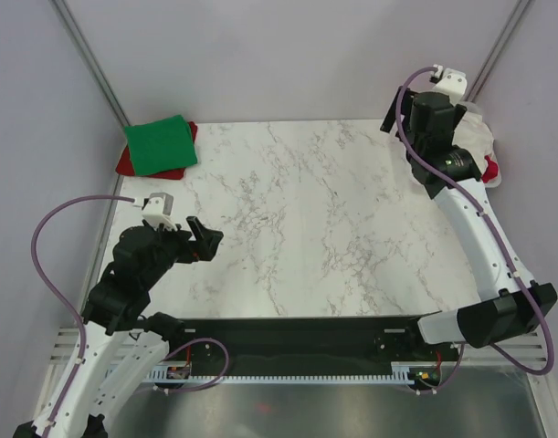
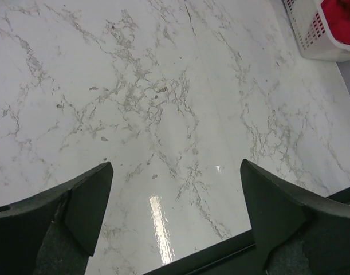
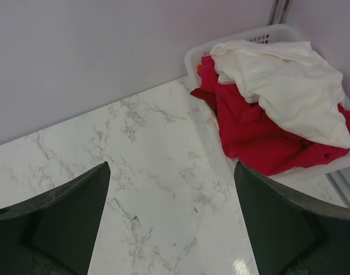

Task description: Fold and stack the t-shirts

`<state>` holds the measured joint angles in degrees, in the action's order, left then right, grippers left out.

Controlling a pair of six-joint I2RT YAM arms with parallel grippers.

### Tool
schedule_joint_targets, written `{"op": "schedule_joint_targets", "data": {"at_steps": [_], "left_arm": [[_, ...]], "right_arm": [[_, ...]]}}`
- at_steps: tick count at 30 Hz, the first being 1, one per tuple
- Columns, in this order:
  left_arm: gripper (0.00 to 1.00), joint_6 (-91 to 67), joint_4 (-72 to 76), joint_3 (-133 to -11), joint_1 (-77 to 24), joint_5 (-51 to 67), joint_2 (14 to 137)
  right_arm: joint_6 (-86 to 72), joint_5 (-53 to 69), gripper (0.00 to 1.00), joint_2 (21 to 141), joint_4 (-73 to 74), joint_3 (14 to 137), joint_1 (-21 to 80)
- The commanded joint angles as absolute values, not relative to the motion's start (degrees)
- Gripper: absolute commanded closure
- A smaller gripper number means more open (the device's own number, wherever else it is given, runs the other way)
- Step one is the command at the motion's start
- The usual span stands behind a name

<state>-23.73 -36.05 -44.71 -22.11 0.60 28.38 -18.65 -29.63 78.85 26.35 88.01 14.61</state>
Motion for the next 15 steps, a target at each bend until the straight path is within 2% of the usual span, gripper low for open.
{"op": "schedule_joint_targets", "data": {"at_steps": [1, 4, 7, 9, 11, 15], "left_arm": [[0.00, -21.27, -36.03, -45.53, -22.06, 2.02, 28.56], [0.00, -21.18, -36.04, -45.53, -22.06, 2.11, 28.48], [0.00, -21.18, -36.04, -45.53, -22.06, 2.11, 28.83], [0.00, -21.18, -36.04, -45.53, -22.06, 2.11, 29.35], [0.00, -21.18, -36.04, -45.62, -22.06, 2.11, 29.70], [0.01, -20.92, -36.39, -45.70, -22.06, 2.37, 30.23]], "right_arm": [[-13.63, -32.95, 0.02, 81.20, 23.03, 91.84, 13.62], [-10.99, -35.15, 0.02, 84.27, 22.41, 93.51, 12.05], [-14.67, -28.59, 0.02, 93.49, 28.54, 102.10, 3.98], [-16.16, -23.57, 0.02, 102.80, 35.90, 112.29, -1.46], [-17.84, -21.37, 0.03, 109.91, 38.14, 118.88, -3.77], [-18.63, -17.14, 0.05, 116.36, 38.14, 122.51, -7.46]]}}
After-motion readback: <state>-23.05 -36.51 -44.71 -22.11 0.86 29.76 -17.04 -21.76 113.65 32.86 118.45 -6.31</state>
